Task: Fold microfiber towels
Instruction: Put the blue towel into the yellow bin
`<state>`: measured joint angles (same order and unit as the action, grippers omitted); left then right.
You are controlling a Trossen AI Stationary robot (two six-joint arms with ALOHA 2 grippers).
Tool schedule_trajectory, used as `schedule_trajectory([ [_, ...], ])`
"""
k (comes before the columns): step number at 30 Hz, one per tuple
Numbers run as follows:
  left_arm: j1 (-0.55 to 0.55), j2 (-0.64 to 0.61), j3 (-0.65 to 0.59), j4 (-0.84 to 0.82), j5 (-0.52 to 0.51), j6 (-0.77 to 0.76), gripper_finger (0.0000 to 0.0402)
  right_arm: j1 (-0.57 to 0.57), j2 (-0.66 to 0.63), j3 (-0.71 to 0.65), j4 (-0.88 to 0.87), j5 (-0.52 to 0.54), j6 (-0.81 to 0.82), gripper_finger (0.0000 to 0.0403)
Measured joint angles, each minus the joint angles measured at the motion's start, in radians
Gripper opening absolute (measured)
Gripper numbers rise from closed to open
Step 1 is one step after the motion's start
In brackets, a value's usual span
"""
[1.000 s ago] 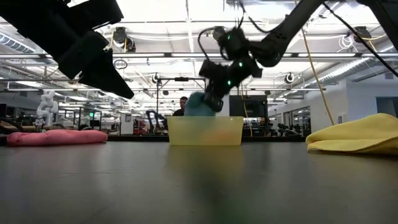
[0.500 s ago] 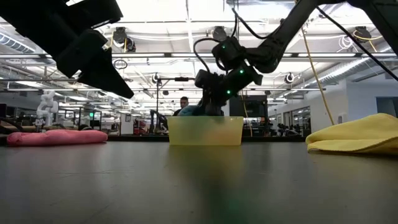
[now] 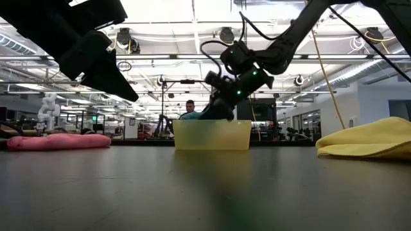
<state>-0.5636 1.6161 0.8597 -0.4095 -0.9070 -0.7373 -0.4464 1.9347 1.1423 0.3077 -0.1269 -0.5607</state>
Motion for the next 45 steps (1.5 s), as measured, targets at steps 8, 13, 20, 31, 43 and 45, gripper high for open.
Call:
schedule_trajectory([
  [8, 0.000, 0.000, 0.000, 0.003, 0.000, 0.000, 0.0143, -0.041, -0.088, 0.000, -0.131, -0.233, 0.181, 0.0164],
  [13, 0.000, 0.000, 0.000, 0.007, 0.000, 0.000, 0.0143, -0.043, -0.105, 0.000, -0.089, -0.244, 0.331, 0.0179],
  [20, 0.022, 0.000, 0.000, 0.066, 0.003, 0.058, 0.0143, -0.046, -0.027, 0.090, -0.073, -0.241, 0.473, 0.0091],
  [31, 0.045, 0.000, 0.000, 0.078, 0.052, 0.078, 0.0143, -0.068, 0.126, 0.261, -0.439, -0.243, 0.414, 0.0013],
  [43, 0.038, 0.000, 0.000, 0.075, 0.053, 0.077, 0.0143, -0.076, 0.102, 0.261, -0.419, -0.244, 0.460, 0.0003],
  [45, 0.038, 0.000, 0.000, 0.075, 0.053, 0.074, 0.0143, -0.071, 0.101, 0.261, -0.456, -0.244, 0.461, 0.0001],
])
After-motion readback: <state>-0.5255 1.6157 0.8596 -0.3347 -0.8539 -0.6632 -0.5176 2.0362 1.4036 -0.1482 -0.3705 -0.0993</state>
